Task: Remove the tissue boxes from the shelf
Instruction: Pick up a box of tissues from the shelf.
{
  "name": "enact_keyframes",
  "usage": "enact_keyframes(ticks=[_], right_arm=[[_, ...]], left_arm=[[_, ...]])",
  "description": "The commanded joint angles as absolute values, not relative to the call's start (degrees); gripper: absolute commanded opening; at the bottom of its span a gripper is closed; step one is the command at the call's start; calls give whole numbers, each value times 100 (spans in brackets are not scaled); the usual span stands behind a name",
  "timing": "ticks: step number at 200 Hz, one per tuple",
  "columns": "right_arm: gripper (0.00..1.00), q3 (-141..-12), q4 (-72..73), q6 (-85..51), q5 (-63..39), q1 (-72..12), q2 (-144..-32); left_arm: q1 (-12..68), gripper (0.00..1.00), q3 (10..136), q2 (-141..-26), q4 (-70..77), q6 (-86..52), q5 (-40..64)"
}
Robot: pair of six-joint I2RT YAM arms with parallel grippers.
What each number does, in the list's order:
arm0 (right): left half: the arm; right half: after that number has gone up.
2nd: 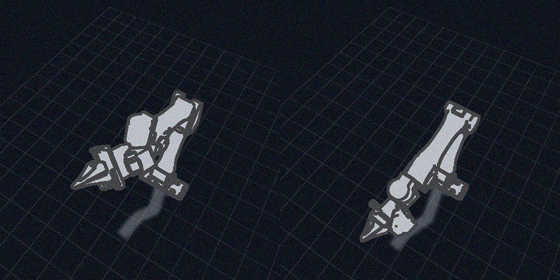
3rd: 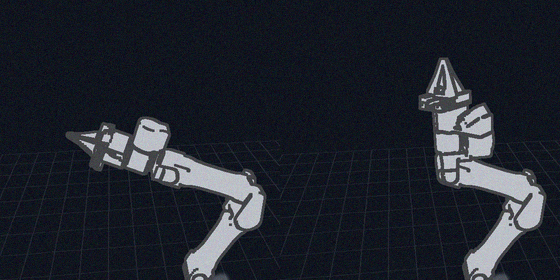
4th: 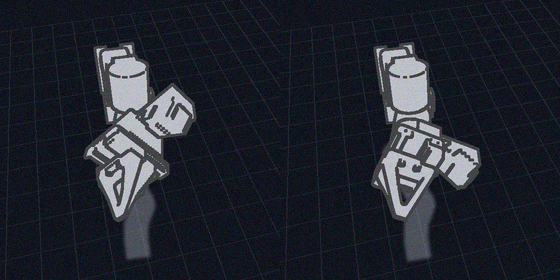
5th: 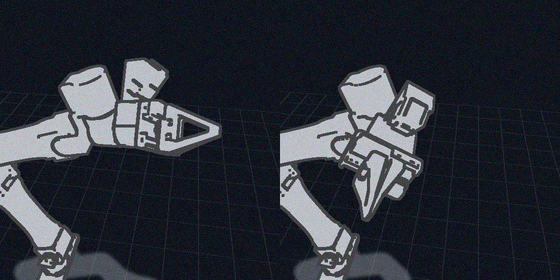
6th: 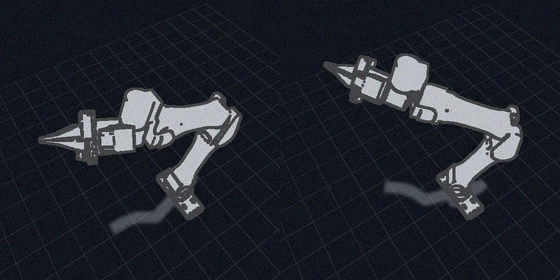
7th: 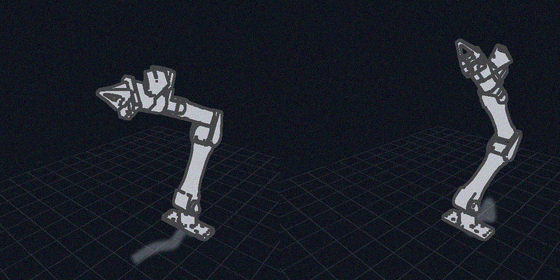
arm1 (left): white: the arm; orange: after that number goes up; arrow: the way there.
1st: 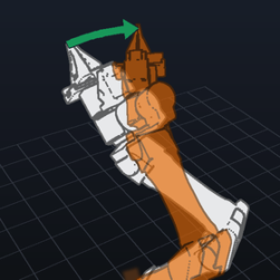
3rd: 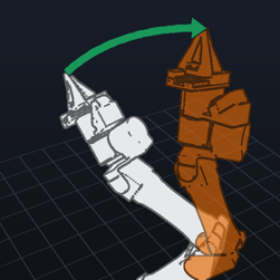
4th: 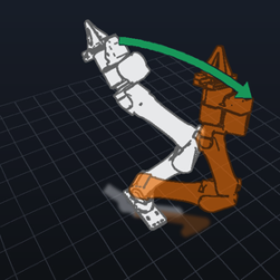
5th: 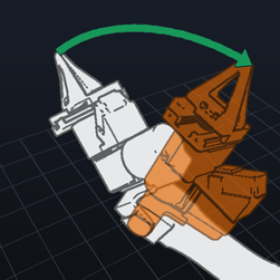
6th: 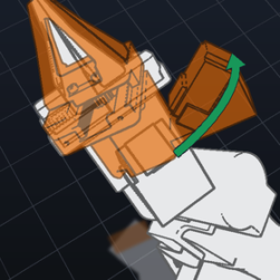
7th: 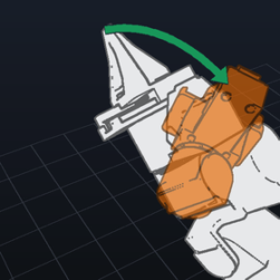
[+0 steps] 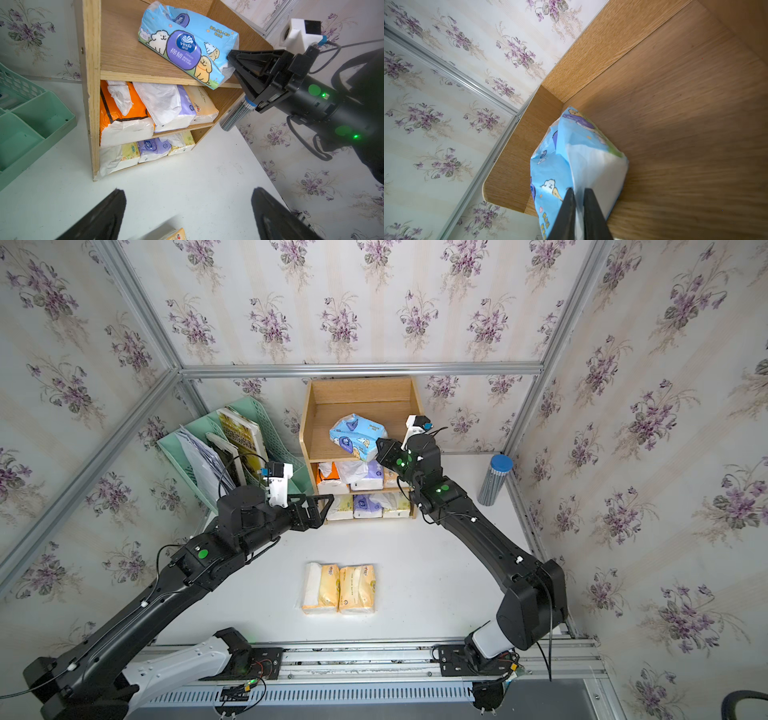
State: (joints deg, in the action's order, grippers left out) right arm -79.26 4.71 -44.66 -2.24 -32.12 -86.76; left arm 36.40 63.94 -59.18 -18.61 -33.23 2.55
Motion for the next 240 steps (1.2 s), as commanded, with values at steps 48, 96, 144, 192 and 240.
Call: enact_keyframes(ticks=[48,96,144,192,240], right_arm=[[0,-7524,216,-4180,-53,-3366,-8121],[0,-7227,123,-4107,-96,-3366,-7765],[0,-6881,83,-4097,-131,-3366,-7347],[0,-6547,103,-4200,-315,-3371,-7004],[0,-6022,6,-4257,-317,-3451,-6409]], left_arm=[[3639,99,6598,-6407,-839,-3886,691],[3634,99,6871,-7009,-199,-4288,785],[3638,99,6978,-7520,540,-4641,944],[3645,99,7243,-7991,589,-4671,1107],[3926,89,7272,-8067,501,-4460,1202]])
